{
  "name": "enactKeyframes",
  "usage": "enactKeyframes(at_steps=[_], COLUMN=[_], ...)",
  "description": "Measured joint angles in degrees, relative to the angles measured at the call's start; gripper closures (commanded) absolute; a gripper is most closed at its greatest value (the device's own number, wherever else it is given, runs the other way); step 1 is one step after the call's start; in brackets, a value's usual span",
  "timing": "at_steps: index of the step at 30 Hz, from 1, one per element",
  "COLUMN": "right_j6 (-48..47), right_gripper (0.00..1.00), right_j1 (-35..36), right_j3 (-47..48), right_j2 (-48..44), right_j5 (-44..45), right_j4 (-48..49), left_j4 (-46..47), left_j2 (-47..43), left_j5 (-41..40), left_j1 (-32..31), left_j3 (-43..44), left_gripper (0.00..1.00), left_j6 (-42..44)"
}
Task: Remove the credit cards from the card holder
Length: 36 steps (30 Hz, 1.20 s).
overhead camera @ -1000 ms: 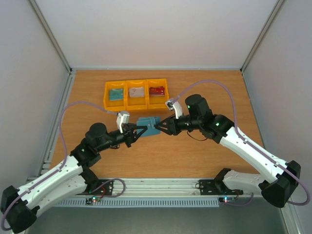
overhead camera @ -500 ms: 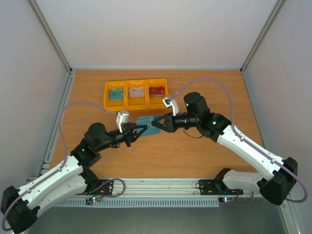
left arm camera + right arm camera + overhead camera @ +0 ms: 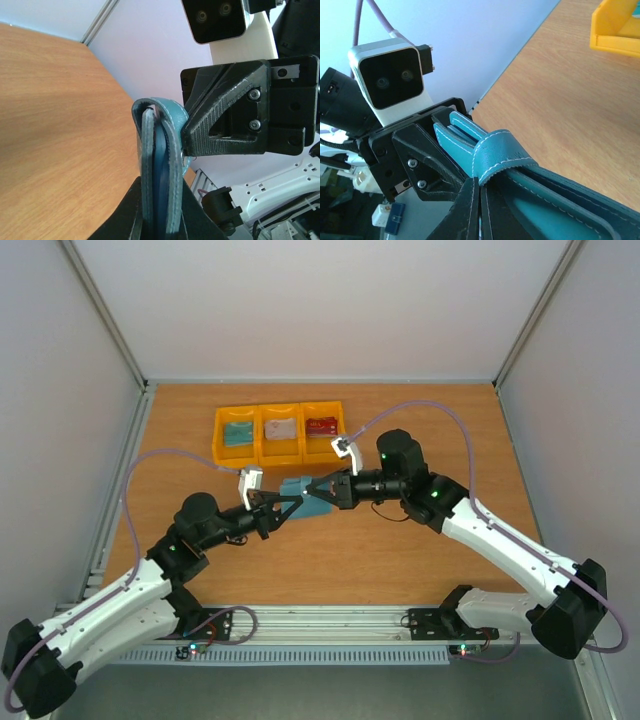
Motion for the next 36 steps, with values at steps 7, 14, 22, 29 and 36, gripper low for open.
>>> enactKeyframes(at_steps=[7,14,22,29,36], right_j6=[-1.5,-5.9,-10.3,-12.9,-14.1], right_gripper=[0.99,0.99,0.99,0.99,0.99], right_j1=[0.1,1.5,1.9,2.4,2.9], right_j3=[-0.7,-0.7,-0.6,-0.8,-1.6], right_j2=[-0.5,-0.7,-1.2,-1.8,-2.0], right_j5=[2.8,5.2,7.0,8.2,9.2], right_j4=[-0.3,-1.5,-3.1,-3.6,-3.4], left_j4=[0.8,0.7,0.8,1.2,1.2], left_j2=[0.2,0.6,1.3,1.4,1.4], left_j5=[0.6,1.8,3.3,4.3,4.7], left_j1=[0.1,0.5,0.7,0.7,0.7], left_j3=[-0.6,-0.6,-0.6,-0.6,-0.6], left_gripper=[1.0,1.0,0.89,0.81,0.93], left_j6=[-4.4,-4.4,-3.1,-2.2,-2.2])
